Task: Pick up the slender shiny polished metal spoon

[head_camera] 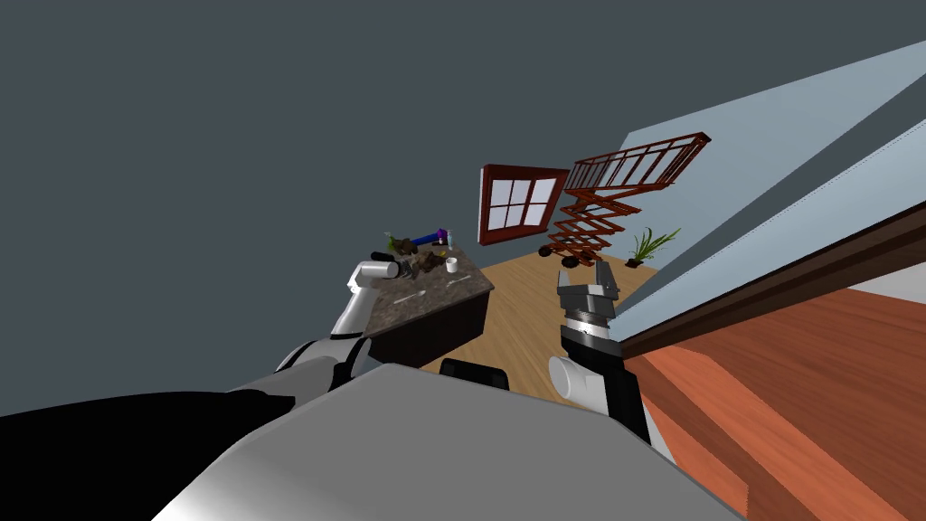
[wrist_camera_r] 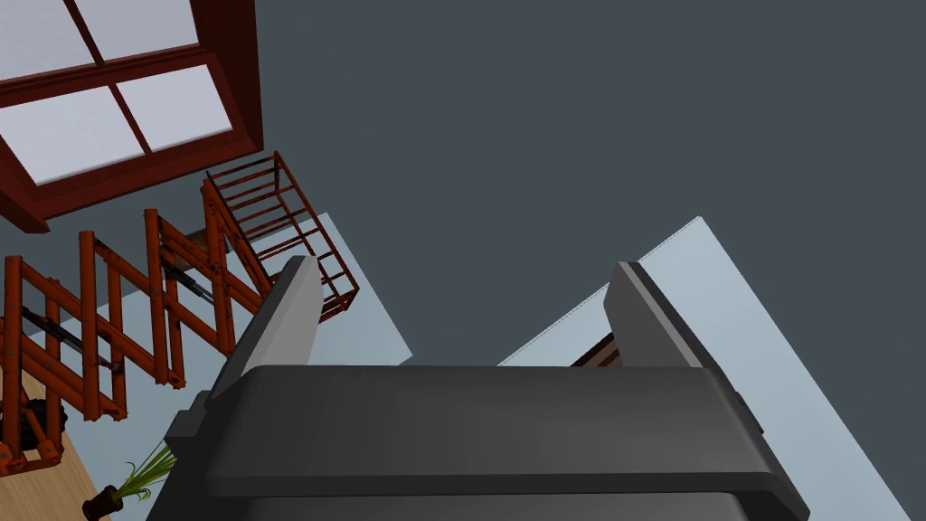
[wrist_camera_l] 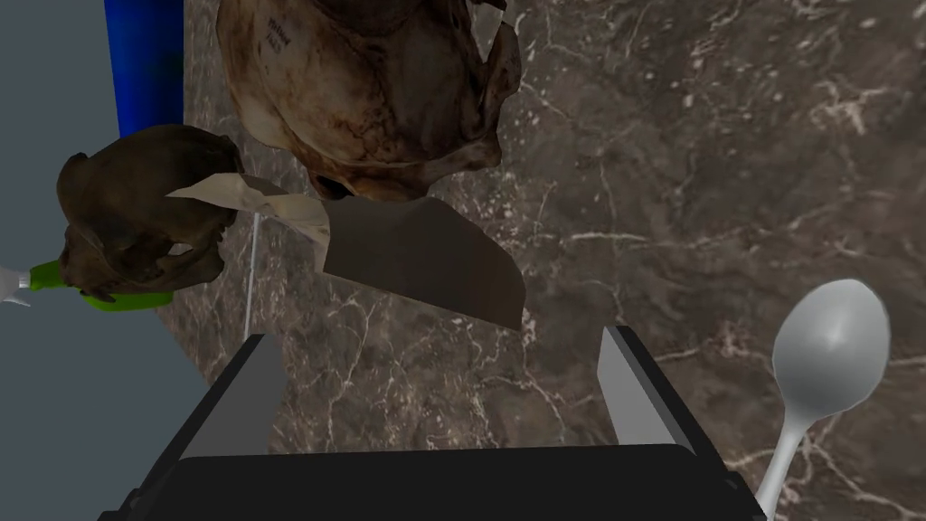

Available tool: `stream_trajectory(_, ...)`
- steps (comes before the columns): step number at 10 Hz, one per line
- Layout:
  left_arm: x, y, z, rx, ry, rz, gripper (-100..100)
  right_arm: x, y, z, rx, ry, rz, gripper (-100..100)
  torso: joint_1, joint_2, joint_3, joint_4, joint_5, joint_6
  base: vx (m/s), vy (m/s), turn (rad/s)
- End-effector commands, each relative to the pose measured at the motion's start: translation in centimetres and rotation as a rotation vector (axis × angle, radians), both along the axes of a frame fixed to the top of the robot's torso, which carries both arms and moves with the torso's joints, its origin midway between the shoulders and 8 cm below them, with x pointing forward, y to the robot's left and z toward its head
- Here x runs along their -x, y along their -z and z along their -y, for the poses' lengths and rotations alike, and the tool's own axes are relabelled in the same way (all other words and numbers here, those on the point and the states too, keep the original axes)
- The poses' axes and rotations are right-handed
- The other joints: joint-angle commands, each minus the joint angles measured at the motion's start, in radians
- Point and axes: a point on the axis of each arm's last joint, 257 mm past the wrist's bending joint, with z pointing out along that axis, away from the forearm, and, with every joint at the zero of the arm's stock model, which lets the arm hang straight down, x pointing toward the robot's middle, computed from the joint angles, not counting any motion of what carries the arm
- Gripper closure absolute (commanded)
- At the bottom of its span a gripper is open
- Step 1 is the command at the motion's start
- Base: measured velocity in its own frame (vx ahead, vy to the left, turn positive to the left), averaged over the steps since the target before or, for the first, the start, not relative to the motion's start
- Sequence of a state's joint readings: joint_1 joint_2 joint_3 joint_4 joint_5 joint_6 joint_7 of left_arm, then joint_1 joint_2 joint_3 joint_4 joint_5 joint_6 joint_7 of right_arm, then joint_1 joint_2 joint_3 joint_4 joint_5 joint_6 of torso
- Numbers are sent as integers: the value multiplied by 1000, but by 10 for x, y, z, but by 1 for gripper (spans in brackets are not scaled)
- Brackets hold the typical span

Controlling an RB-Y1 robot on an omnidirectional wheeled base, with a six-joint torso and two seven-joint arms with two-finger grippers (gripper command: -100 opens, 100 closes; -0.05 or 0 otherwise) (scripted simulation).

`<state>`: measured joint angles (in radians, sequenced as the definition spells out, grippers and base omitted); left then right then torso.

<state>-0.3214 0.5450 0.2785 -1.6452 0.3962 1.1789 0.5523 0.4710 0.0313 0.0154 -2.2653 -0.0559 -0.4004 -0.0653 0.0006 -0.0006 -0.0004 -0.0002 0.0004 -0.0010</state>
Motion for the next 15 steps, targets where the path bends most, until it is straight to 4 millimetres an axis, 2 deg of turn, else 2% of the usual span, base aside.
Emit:
stream_trajectory(1, 6, 14, 0, 35, -10, -63, -100, 0, 0, 0, 0, 0, 0, 0, 0, 0, 0, 0, 0, 0, 7, 13, -85)
stream_trajectory(3, 15, 29, 2, 67, -19, -130, -100, 0, 0, 0, 0, 0, 0, 0, 0, 0, 0, 0, 0, 0, 10, 18, -67)
stream_trajectory(5, 22, 35, 3, 72, -22, -168, -100, 0, 0, 0, 0, 0, 0, 0, 1, -1, 0, 0, 0, 0, 9, 15, -15)
stream_trajectory(12, 68, 85, 14, 177, -59, -433, -100, 0, 0, 0, 0, 0, 0, 0, 1, 0, 0, 0, 0, 0, 12, 19, -57)
stream_trajectory(13, 71, 87, 14, 178, -61, -448, -100, 0, 0, 0, 0, 0, 0, 0, 1, -1, 0, 0, 0, 0, 13, 17, -33)
stream_trajectory(14, 83, 96, 17, 197, -69, -505, -100, 0, 0, 0, 0, 0, 0, 0, 0, 0, 0, 0, 0, 0, 14, 16, -53)
stream_trajectory(15, 84, 96, 17, 198, -70, -508, -100, 0, 0, 0, 0, 0, 0, 0, 0, -1, 0, 0, 0, 0, 12, 15, -36)
